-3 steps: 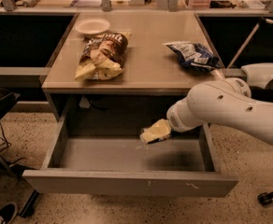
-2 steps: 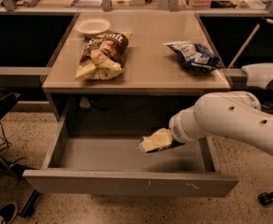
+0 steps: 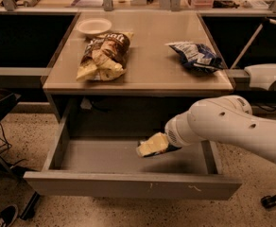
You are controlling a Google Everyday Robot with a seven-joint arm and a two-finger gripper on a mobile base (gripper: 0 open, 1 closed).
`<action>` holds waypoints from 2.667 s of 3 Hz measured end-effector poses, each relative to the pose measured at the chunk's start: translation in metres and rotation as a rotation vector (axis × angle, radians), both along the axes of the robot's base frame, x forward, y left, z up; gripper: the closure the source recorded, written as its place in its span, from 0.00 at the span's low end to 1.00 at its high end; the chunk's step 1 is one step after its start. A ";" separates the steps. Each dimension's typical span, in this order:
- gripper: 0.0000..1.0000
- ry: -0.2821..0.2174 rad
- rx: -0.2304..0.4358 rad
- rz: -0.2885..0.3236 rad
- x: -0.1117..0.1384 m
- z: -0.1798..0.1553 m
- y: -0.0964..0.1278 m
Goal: Place redbull can into top drawer
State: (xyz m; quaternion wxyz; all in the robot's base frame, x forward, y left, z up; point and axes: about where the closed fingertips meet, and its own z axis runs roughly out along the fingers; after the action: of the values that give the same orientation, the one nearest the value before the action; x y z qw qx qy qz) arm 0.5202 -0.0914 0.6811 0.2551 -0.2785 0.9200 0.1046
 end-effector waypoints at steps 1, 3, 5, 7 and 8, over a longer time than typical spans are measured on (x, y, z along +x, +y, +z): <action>1.00 -0.025 -0.030 -0.022 0.010 -0.024 0.001; 1.00 -0.069 -0.074 -0.072 0.037 -0.053 -0.009; 0.81 -0.055 -0.072 -0.083 0.041 -0.065 -0.011; 0.34 -0.055 -0.072 -0.083 0.041 -0.065 -0.011; 0.11 -0.055 -0.072 -0.083 0.041 -0.065 -0.011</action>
Offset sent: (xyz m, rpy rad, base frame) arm 0.0470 -0.0043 -0.0697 -0.1025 -0.1000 -0.0972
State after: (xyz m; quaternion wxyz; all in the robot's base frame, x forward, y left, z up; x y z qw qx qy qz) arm 0.5610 -0.1023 0.6160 0.2743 -0.2517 0.9266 0.0528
